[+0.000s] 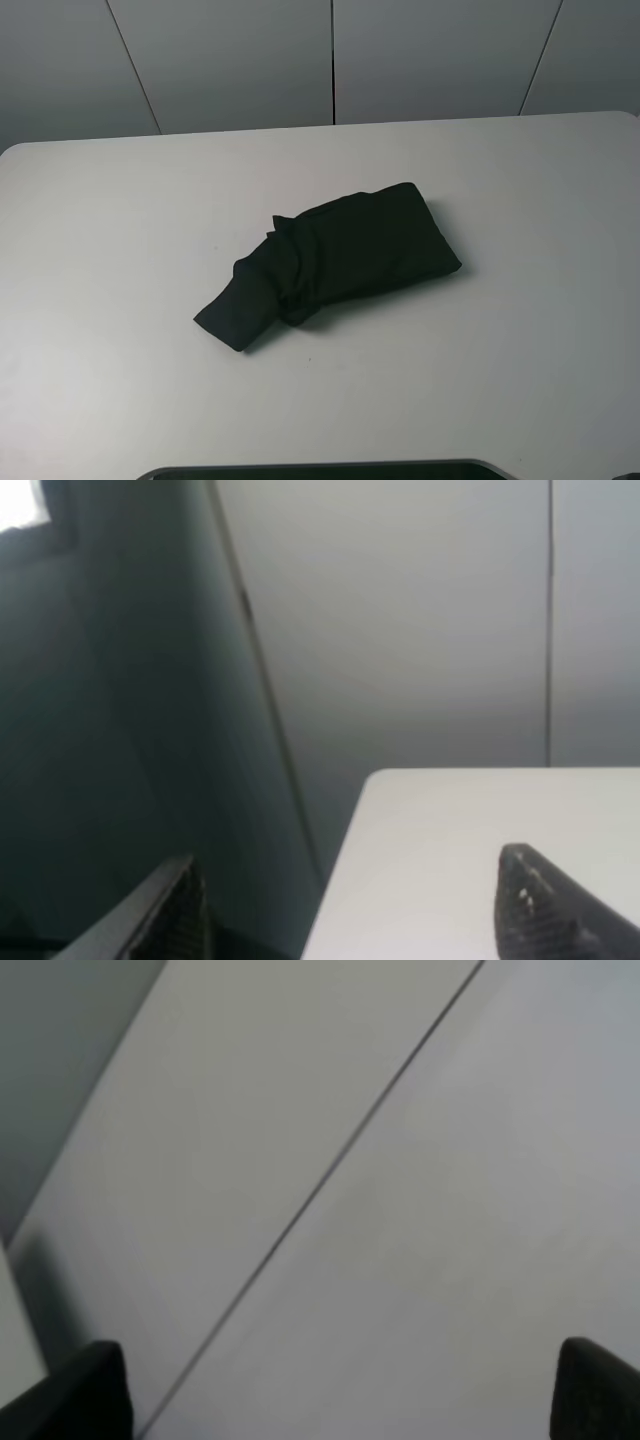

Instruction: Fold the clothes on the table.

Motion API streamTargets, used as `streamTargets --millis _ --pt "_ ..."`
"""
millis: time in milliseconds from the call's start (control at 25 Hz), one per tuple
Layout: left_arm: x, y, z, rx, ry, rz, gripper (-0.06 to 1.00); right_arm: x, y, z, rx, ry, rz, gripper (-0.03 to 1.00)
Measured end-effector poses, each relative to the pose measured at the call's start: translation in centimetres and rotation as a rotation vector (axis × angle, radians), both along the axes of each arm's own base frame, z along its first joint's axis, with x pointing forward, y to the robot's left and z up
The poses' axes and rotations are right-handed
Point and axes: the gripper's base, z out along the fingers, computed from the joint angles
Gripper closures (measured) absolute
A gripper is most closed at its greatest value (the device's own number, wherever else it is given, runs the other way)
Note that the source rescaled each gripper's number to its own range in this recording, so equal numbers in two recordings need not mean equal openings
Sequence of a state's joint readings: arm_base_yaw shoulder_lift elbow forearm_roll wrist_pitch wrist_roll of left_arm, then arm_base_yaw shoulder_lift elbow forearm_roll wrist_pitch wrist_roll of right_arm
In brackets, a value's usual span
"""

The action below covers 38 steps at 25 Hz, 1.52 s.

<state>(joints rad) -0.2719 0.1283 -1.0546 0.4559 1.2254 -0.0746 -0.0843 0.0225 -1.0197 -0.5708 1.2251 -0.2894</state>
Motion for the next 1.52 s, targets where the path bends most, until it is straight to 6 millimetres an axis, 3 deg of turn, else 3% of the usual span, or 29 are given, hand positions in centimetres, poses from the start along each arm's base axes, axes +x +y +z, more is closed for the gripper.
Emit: streamTargets --millis 240,480,760,1040,1520 --pt "1.9 -2.4 -3.9 -0.056 0.146 -0.192 0.16 3.2 3.7 -2.5 0.226 0.049 0.201 0.06" --pt "3.1 -3.4 -8.6 -0.075 0.263 -0.249 0.16 5.6 4.8 -5.5 0.371 0.134 0.334 0.06" --pt "4.8 -4.6 -12.2 -0.108 0.412 -0.307 0.16 8.3 6.2 -7.8 0.516 0.157 0.519 0.06" --pt "5.2 -5.4 -12.4 -0.135 0.375 -0.372 0.16 10.4 5.9 -11.4 0.578 0.258 0.499 0.06" --pt "5.8 -6.0 -12.9 -0.170 0.347 -0.421 0.16 10.1 5.1 -11.5 0.524 0.297 0.542 0.06"
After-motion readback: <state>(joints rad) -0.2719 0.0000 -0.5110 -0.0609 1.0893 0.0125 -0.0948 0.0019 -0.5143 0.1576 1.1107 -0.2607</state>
